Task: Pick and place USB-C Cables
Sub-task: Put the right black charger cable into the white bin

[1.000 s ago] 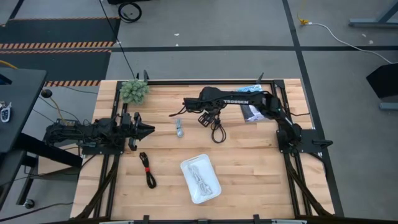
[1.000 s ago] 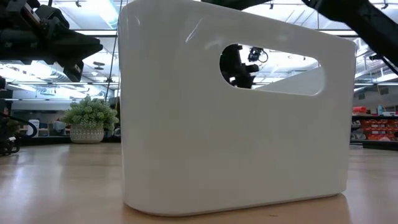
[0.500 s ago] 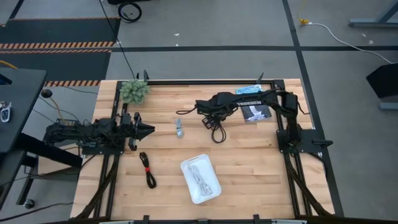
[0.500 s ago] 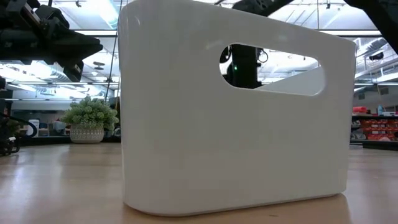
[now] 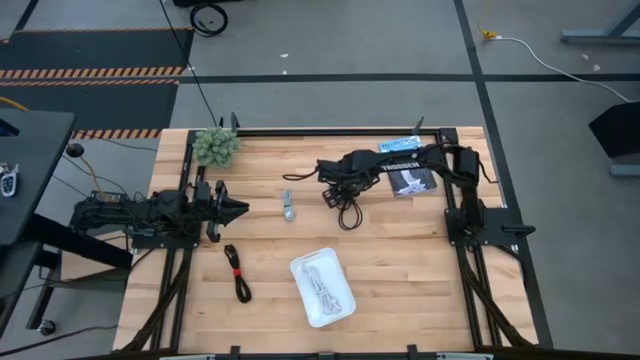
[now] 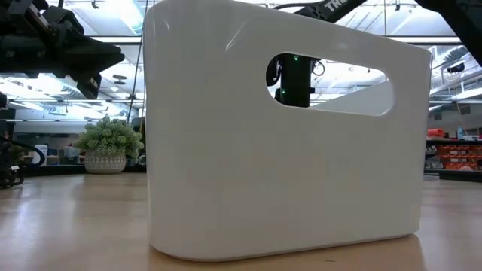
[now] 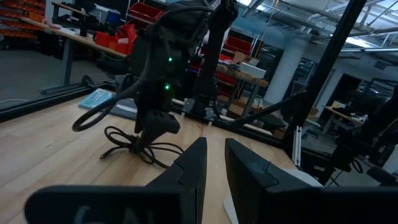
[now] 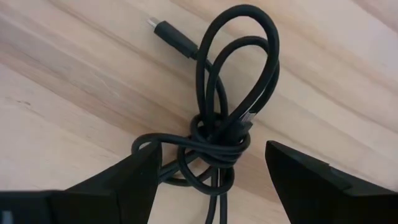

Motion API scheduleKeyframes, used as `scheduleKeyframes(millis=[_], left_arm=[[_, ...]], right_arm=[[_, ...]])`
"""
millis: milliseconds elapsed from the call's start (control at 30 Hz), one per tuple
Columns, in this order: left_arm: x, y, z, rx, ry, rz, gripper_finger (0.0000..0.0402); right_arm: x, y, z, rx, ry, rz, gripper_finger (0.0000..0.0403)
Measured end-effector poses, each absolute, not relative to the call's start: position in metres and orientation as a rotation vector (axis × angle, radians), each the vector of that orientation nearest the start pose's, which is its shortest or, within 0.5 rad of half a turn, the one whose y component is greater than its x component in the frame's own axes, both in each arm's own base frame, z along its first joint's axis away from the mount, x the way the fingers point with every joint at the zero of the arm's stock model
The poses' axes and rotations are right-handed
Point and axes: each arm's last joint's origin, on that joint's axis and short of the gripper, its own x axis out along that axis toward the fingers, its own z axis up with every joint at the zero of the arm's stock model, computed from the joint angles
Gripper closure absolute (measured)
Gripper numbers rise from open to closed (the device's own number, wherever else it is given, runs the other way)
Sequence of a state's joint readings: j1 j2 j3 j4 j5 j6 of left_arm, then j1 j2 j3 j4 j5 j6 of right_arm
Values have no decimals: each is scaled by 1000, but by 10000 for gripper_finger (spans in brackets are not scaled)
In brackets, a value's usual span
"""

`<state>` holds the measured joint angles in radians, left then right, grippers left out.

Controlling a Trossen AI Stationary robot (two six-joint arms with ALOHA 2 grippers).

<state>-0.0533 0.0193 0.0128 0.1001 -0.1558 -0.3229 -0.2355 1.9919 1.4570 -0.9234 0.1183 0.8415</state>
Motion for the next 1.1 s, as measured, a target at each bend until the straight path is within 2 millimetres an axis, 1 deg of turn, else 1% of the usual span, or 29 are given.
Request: scheduleKeyframes(millis=[233,433,567,800,933,1100], left_arm=[[97,-1,176,-332,-109,86,335],[97,-1,176,-332,-109,86,335],[97,-1,176,-332,-109,86,335],[97,-1,176,-332,-109,86,335],[97,-1,176,-332,-109,86,335],[97,-1,176,-332,-109,86,335]], right_arm=[[367,-90,177,750,1276,-886,110],[359,-85,165,729,1312,-914,110],[359,-86,156,759,1266,-901,111],[360,-86,152,749,1241,-892,118],[360,-87,152,741,1240,-882,139],[361,-87,152,730,1234,-878,194]])
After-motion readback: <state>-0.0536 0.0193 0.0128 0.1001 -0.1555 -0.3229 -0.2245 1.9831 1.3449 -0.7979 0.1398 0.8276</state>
